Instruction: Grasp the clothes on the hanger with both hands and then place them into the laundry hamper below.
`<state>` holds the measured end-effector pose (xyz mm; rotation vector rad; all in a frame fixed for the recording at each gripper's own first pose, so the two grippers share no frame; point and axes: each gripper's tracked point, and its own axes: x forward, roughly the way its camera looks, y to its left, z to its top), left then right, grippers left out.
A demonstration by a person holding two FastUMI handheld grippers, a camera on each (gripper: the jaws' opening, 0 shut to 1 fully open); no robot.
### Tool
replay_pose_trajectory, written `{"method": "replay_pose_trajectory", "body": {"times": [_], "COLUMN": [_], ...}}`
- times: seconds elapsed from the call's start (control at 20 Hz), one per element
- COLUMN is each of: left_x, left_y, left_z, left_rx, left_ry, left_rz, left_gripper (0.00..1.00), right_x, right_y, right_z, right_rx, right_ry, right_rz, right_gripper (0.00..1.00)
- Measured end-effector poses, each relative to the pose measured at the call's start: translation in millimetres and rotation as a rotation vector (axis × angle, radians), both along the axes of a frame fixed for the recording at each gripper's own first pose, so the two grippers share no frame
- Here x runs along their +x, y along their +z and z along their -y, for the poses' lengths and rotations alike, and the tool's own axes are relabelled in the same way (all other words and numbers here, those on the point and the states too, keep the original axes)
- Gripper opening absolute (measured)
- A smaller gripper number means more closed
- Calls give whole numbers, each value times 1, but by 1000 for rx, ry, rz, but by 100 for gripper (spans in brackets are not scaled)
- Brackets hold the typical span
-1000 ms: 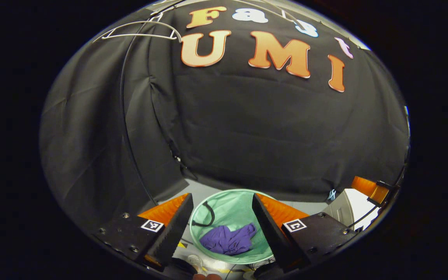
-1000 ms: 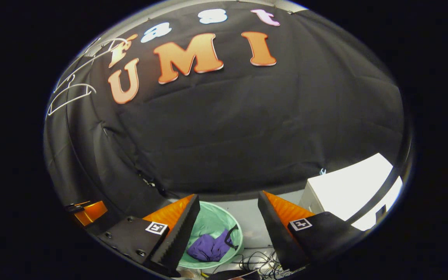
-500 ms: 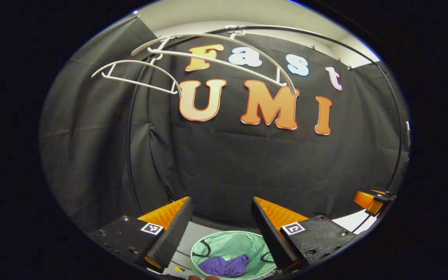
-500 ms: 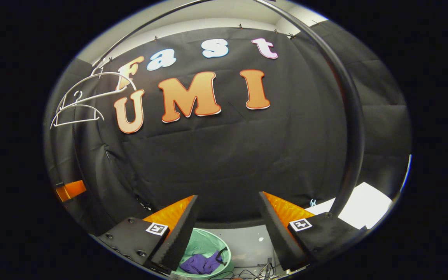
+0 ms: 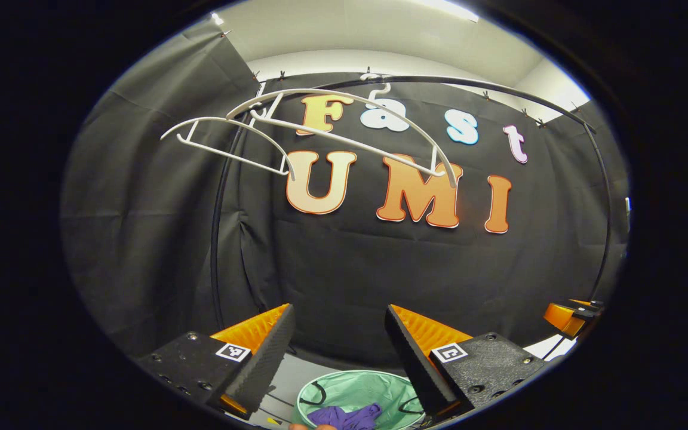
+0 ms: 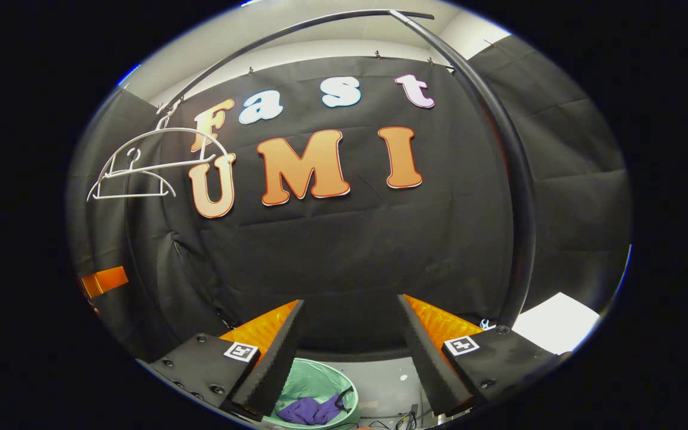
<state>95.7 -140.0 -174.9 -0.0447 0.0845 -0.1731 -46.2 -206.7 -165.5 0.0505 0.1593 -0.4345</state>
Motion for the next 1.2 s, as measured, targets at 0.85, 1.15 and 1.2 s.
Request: {"method": "replay_pose_trajectory", "body": {"times": [0.85,1.15,1.2], "left_x": [-4,-5,-5], "left_y": [-5,-3,-4], "left_z": [3,7,7], "left_rx": [1,4,3], "left_ry": [-14,-23,-22], "left_rz": [-15,-15,-16], "left_gripper": [92,92,92], "right_x": [-4,-3,-5], "right_y": [-1,1,2], "right_z": [-3,-4,-3], "right_rx": [-6,-8,-9], "right_ry": [5,5,5], "right_rz": [-4,-3,-3], "right_gripper": [100,100,100]}}
